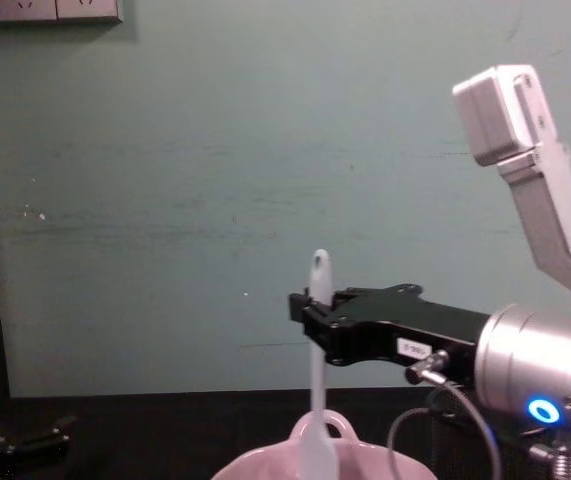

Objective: Use the one hand to pick up the spoon and stir the clear water in the bowl.

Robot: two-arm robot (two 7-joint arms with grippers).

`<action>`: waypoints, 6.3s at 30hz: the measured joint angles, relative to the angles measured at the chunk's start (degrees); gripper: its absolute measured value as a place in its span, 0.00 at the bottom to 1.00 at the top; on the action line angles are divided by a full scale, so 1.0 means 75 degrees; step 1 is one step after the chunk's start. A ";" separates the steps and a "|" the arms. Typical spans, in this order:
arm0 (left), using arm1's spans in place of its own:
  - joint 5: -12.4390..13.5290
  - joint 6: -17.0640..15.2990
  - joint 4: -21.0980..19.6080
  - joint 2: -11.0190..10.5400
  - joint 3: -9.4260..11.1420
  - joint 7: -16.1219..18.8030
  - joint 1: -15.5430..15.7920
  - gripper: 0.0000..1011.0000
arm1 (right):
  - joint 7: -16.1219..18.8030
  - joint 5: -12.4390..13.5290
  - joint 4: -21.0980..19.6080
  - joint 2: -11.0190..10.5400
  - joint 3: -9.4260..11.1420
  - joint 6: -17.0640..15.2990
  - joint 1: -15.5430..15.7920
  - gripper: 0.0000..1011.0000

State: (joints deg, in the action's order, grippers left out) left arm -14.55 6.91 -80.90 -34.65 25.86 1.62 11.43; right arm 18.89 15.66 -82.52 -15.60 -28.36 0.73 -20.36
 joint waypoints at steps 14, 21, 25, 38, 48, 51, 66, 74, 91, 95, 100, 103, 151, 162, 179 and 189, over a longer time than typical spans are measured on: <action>0.0000 0.0000 0.0000 0.0000 0.0000 0.0000 0.0000 1.00 | 0.0257 -0.0173 -0.1375 -0.0766 0.0485 -0.0747 0.0840 0.13; 0.0000 0.0000 0.0000 0.0000 0.0000 0.0000 0.0000 1.00 | 0.0551 0.0162 -0.2058 -0.0918 0.0516 -0.1201 0.1199 0.13; 0.0000 0.0000 0.0000 0.0000 0.0000 -0.0001 0.0000 1.00 | 0.0695 0.0381 -0.2170 -0.0892 0.0417 -0.1367 0.1230 0.13; 0.0000 0.0000 0.0000 0.0000 0.0000 0.0000 0.0000 1.00 | 0.0521 0.0561 -0.1230 -0.0176 0.0081 -0.1086 0.0670 0.13; 0.0001 0.0000 0.0000 0.0000 0.0000 0.0000 0.0000 1.00 | 0.0057 0.0106 -0.0395 0.0145 0.0112 -0.0824 0.0181 0.13; 0.0000 0.0000 0.0000 0.0000 0.0000 0.0000 0.0000 1.00 | -0.0055 -0.0057 -0.0332 0.0160 0.0174 -0.0765 0.0167 0.13; 0.0000 0.0000 0.0000 0.0000 0.0000 0.0000 0.0000 1.00 | 0.0097 -0.0033 -0.1458 -0.0425 0.0674 -0.1272 0.0953 0.13; 0.0001 0.0000 0.0000 0.0000 0.0000 0.0000 0.0000 1.00 | 0.0329 0.0443 -0.2136 -0.0646 0.0721 -0.1448 0.1557 0.13; 0.0000 0.0000 0.0000 0.0000 0.0000 0.0000 0.0000 1.00 | 0.0442 0.0601 -0.1408 -0.0103 0.0108 -0.0806 0.1074 0.13; 0.0000 0.0000 0.0000 0.0000 0.0000 0.0000 0.0000 1.00 | 0.0356 0.0490 -0.0970 0.0108 0.0060 -0.0649 0.0800 0.13; 0.0001 0.0000 0.0000 0.0000 0.0000 0.0000 0.0000 1.00 | 0.0230 0.0373 -0.0578 0.0305 0.0071 -0.0507 0.0573 0.13; 0.0001 0.0000 0.0000 0.0000 0.0000 0.0000 0.0001 1.00 | 0.0127 0.0279 -0.0369 0.0414 0.0110 -0.0413 0.0460 0.13; 0.0000 0.0000 0.0000 0.0000 0.0000 0.0000 0.0000 1.00 | 0.0321 0.0629 -0.2204 -0.0192 0.0408 -0.1448 0.1459 0.13; 0.0001 0.0000 0.0000 0.0000 0.0000 0.0000 0.0001 1.00 | -0.0204 0.0301 -0.1215 0.0324 0.0324 -0.0864 0.0890 0.13; 0.0000 0.0000 0.0000 0.0000 0.0000 0.0000 0.0000 1.00 | -0.0780 -0.0736 -0.1045 0.0320 0.0639 -0.0635 0.0830 0.13; 0.0000 0.0000 0.0000 0.0000 0.0000 0.0000 0.0000 1.00 | -0.0397 -0.0726 -0.1834 -0.0055 0.0914 -0.1109 0.1312 0.13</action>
State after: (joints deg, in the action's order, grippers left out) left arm -14.55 6.90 -80.90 -34.65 25.86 1.62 11.43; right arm 15.91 10.21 -96.27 -16.01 -21.51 -7.59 -10.52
